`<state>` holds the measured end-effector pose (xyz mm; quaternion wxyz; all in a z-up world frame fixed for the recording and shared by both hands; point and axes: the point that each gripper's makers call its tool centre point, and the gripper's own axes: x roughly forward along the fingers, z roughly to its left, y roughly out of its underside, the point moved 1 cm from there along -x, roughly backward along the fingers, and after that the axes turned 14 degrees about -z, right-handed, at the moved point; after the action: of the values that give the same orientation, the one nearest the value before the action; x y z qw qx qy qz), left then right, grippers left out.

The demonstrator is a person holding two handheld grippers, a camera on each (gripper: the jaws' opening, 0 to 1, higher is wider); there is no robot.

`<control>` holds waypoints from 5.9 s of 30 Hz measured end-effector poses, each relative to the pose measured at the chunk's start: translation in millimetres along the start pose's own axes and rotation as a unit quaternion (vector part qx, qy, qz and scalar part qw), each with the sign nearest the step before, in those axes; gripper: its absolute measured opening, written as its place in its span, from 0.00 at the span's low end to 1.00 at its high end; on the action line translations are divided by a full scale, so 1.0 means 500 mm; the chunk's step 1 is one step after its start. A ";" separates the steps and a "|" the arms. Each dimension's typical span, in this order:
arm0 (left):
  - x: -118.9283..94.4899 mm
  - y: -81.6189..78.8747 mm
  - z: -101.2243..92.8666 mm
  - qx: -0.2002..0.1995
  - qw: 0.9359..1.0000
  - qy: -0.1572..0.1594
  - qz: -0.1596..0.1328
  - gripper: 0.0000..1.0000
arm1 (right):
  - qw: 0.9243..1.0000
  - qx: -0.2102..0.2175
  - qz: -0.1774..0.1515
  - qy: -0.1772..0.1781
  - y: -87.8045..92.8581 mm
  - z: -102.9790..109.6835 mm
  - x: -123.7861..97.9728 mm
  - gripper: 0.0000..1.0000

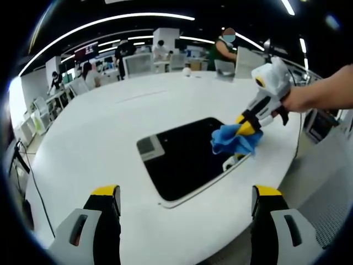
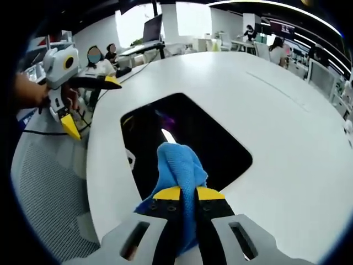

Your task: Wipe the mirror surface with the cleaning cloth until all visible marks leave the cleaned area.

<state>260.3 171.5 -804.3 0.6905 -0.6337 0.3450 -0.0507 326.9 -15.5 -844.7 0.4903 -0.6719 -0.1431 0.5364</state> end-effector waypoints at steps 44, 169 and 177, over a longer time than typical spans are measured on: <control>0.000 0.003 0.005 -0.011 1.000 -0.007 0.005 1.00 | 1.000 -0.017 0.006 0.003 -0.037 -0.099 0.042 0.03; 0.000 0.007 0.005 -0.006 1.000 -0.015 0.011 0.99 | 0.970 0.126 0.032 0.206 0.113 -0.275 -0.176 0.16; 0.000 0.006 0.006 -0.010 1.000 -0.015 0.008 1.00 | 0.968 0.093 0.037 0.232 0.122 -0.304 -0.181 0.66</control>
<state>261.0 174.6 -807.2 0.6897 -0.6384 0.3403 -0.0318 402.7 -186.4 -850.2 0.5501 -0.7344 0.0497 0.3944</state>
